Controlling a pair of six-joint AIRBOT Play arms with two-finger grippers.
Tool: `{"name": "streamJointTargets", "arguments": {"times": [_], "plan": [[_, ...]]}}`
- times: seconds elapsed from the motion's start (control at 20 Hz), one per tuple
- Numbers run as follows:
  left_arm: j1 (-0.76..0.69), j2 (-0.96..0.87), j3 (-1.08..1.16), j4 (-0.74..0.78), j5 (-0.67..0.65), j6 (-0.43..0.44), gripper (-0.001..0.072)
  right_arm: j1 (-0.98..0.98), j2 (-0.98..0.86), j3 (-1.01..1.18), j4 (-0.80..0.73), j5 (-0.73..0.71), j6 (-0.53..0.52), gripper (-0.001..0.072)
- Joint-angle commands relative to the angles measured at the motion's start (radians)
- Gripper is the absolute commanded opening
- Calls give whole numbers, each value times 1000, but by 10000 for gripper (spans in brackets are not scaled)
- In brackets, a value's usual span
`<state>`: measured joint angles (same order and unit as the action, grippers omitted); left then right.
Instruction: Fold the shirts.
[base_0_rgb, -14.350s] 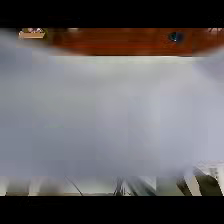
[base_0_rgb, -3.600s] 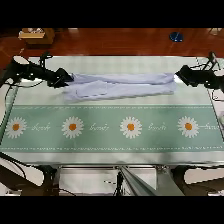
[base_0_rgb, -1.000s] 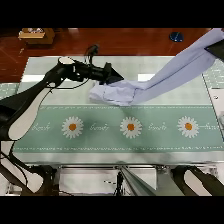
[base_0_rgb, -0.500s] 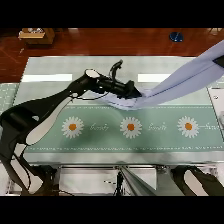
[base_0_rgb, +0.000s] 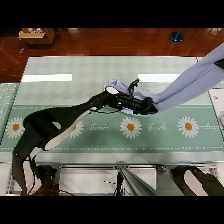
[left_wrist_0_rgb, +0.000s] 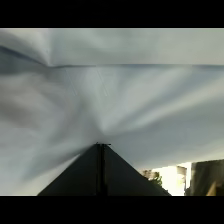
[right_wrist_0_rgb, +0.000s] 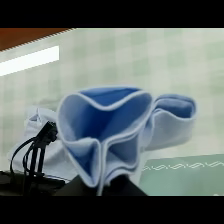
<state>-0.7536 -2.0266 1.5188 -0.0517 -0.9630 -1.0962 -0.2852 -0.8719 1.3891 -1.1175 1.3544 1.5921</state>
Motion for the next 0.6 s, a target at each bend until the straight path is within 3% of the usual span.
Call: {"name": "streamJointTargets", "arguments": {"times": [0.0,0.15,0.25,0.55], "plan": [[-47,-42,2,-155,40,12,19,0,0,0,16,0,2,31],[-7,-39,1,-155,42,42,15,0,0,0,5,0,1,31],[75,2,1,-75,28,54,14,1,0,0,-15,2,1,31],[435,321,1,534,-91,-81,14,119,-68,-2,-83,19,-21,31]]}}
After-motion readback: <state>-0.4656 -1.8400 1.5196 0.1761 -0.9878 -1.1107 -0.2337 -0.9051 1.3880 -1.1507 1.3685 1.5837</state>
